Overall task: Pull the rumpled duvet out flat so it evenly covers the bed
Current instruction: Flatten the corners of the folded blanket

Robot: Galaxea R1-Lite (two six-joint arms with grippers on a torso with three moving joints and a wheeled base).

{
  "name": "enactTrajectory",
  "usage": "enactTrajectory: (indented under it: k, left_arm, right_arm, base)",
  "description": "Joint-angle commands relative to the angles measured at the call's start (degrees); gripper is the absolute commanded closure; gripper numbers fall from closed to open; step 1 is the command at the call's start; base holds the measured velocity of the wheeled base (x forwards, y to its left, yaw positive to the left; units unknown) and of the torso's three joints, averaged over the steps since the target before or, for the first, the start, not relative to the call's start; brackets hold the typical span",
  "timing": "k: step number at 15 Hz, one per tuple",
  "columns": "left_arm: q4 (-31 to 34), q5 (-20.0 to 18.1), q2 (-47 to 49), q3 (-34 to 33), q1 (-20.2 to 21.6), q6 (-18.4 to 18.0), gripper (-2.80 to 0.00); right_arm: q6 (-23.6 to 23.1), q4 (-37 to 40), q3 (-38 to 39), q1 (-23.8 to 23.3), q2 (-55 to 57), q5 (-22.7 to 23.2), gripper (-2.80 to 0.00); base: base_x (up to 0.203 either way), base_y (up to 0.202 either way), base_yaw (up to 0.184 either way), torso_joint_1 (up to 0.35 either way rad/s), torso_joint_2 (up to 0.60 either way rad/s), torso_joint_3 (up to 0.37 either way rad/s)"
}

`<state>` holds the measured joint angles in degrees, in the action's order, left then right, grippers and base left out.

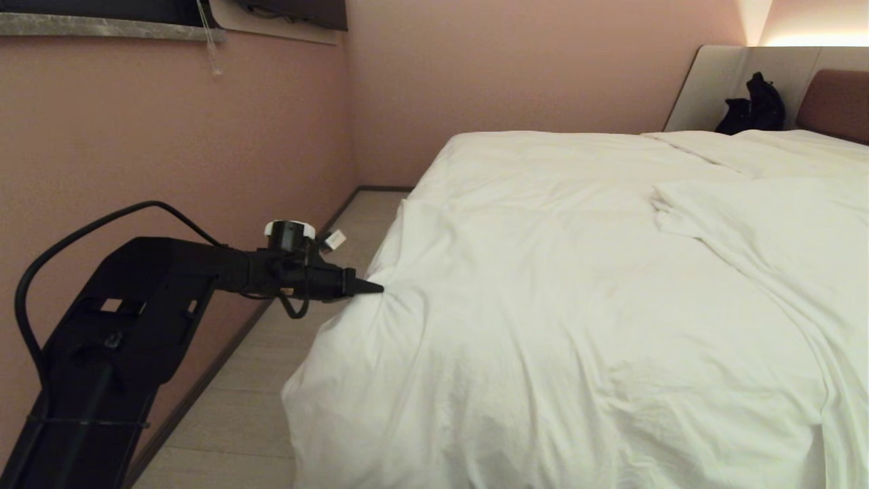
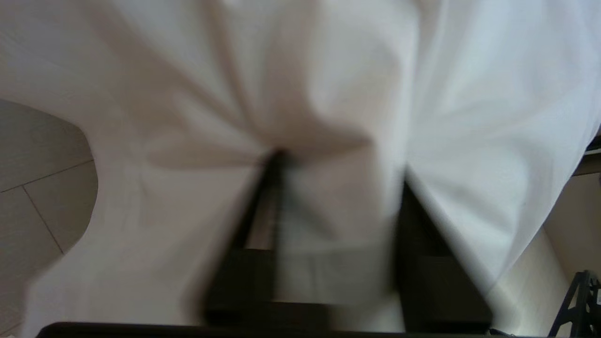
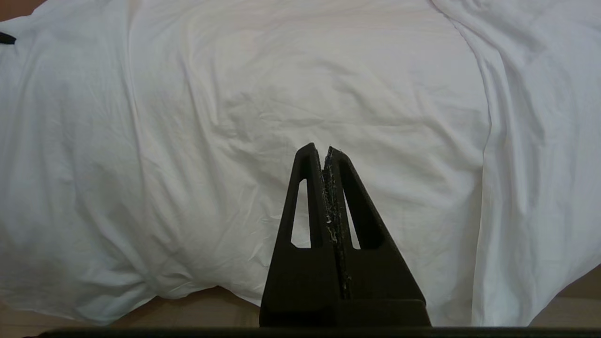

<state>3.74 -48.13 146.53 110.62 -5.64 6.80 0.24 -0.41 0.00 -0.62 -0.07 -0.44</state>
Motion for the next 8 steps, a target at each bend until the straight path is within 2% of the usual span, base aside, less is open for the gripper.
enactTrajectory:
  k: [1, 8]
  left_arm:
    - [0.2, -0.2, -0.5, -0.1, 0.0, 0.1, 0.00]
    - [0.3, -0.2, -3.5, -2.4, 1.6, 0.2, 0.00]
  right_arm:
    - [0.0, 0.0, 0.0, 0.1, 0.1, 0.0, 0.00]
    - [0.0, 0.0, 0.0, 0.0, 0.1, 0.0, 0.00]
  base:
    - [0.000, 0.000, 0.000, 0.000, 0.00, 0.000]
    - [0.000, 0.000, 0.000, 0.000, 0.00, 0.000]
